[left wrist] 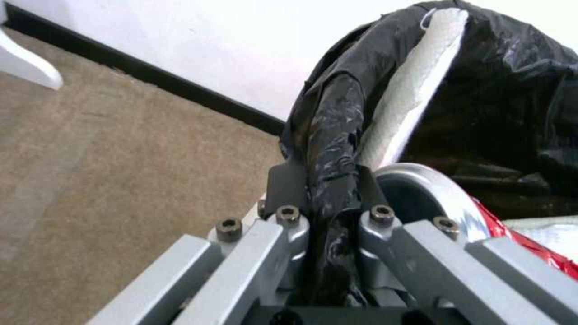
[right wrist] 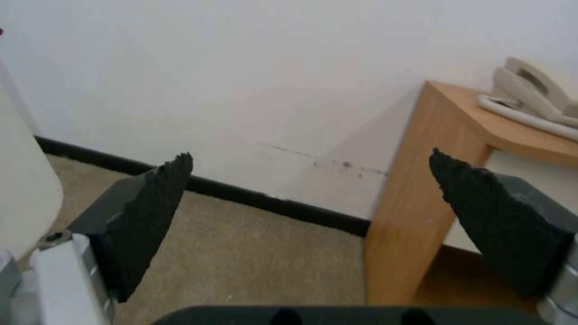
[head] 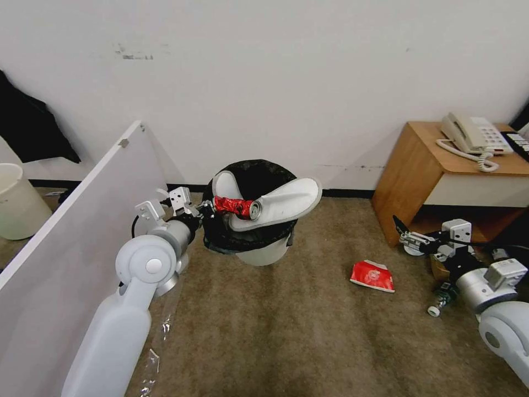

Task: Pick up the trash bin, then pick up the garbage from the floor and place it into the trash bin.

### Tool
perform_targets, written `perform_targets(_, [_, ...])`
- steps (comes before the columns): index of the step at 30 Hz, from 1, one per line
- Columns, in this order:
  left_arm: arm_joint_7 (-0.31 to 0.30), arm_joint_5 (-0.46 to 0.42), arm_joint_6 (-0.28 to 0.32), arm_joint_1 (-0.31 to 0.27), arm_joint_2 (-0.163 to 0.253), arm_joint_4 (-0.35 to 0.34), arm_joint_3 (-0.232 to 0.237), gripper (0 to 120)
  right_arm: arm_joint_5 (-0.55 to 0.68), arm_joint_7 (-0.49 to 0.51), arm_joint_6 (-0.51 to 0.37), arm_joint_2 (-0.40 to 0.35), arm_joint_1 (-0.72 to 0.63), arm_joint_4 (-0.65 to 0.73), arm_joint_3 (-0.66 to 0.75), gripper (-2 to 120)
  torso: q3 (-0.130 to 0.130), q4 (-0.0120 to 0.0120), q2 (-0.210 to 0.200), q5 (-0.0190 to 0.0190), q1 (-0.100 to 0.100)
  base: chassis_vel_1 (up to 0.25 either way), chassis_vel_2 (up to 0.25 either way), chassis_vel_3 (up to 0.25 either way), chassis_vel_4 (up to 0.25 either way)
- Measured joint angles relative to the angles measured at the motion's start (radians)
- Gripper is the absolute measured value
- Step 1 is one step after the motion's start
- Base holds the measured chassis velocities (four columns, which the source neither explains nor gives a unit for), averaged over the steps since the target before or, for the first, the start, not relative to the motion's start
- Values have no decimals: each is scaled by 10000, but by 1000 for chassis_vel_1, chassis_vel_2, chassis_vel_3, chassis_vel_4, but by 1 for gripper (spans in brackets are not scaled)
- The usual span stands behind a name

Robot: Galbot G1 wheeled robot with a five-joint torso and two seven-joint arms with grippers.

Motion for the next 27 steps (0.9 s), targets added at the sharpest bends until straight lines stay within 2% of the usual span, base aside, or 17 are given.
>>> perform_targets(27, [75,47,-23,-68,-90,115,14,4,60,14,82,115,325,-186,-268,100,0,1,0,0,1,-2,-2,-1,-1])
